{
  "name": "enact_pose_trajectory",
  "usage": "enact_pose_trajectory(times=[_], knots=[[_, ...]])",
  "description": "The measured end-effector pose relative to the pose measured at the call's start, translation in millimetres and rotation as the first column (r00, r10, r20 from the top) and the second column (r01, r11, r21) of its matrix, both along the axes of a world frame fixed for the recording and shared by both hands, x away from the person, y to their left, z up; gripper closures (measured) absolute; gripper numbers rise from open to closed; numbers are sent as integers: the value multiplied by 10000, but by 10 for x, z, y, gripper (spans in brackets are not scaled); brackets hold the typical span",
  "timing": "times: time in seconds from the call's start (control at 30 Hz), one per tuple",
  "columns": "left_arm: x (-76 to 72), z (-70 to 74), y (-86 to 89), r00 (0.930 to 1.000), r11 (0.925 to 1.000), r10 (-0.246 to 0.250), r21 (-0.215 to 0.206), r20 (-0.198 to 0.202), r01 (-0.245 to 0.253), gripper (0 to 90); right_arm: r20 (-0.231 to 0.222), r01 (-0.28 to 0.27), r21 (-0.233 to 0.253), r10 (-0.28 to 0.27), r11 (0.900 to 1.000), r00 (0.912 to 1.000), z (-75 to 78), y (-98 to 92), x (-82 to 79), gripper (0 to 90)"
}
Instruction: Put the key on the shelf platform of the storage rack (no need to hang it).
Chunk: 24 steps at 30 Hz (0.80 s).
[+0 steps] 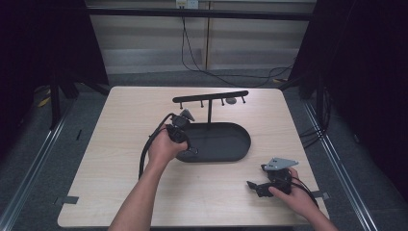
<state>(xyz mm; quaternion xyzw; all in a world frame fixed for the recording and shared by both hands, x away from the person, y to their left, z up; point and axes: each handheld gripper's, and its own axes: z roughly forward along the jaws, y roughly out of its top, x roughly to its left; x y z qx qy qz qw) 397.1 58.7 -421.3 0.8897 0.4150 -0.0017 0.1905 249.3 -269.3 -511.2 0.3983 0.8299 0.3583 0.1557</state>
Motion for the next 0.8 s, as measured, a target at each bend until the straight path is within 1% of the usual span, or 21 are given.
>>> enact_pose_trajectory(times=[0.13, 0.2, 0.37, 0.47, 0.53, 0.57, 0.6, 0.67, 0.7, 0.73, 0.8], knots=[[13, -8, -7, 9998, 9999, 132, -78, 116, -132, 829, 0, 1, 1, -1, 10000, 10000, 0, 0, 0, 117], [17, -8, -9, 9998, 9999, 109, -74, 144, -108, 829, 1, 0, 0, 0, 10000, 10000, 0, 0, 0, 117], [21, -28, -45, 9991, 9997, 228, -114, 353, -224, 829, 0, 0, -1, 0, 10000, 10000, 0, 0, 0, 117], [23, -42, -59, 9988, 9994, 313, -127, 367, -309, 829, 0, 1, -2, -1, 10000, 10000, 0, 0, 0, 117], [30, -60, -66, 9990, 9996, 254, -107, 375, -250, 829, -1, 2, -1, -2, 10000, 10000, 0, 0, 0, 117], [30, -81, -78, 9988, 9997, 241, -28, 416, -240, 829, 1, -1, -2, 1, 10000, 10000, 0, 0, 0, 117], [26, -94, -87, 9989, 9996, 297, -24, 362, -296, 829, 0, -1, -2, 1, 10000, 10000, 0, 0, 0, 117], [29, -110, -91, 9988, 9997, 245, -11, 424, -245, 829, 0, -1, -2, 1, 10000, 10000, 0, 0, 0, 117], [24, -128, -99, 9982, 9993, 361, -43, 479, -359, 829, -1, -1, 0, 1, 10000, 10000, 0, 0, -1, 117], [28, -138, -100, 9985, 9995, 307, -43, 459, -306, 829, -1, -11, 2, 11, 10000, 10000, 0, 0, -2, 117], [27, -169, -118, 9979, 9993, 386, -20, 519, -385, 829, -5, -34, -4, 34, 10000, 10000, 0, -1, -5, 117]])
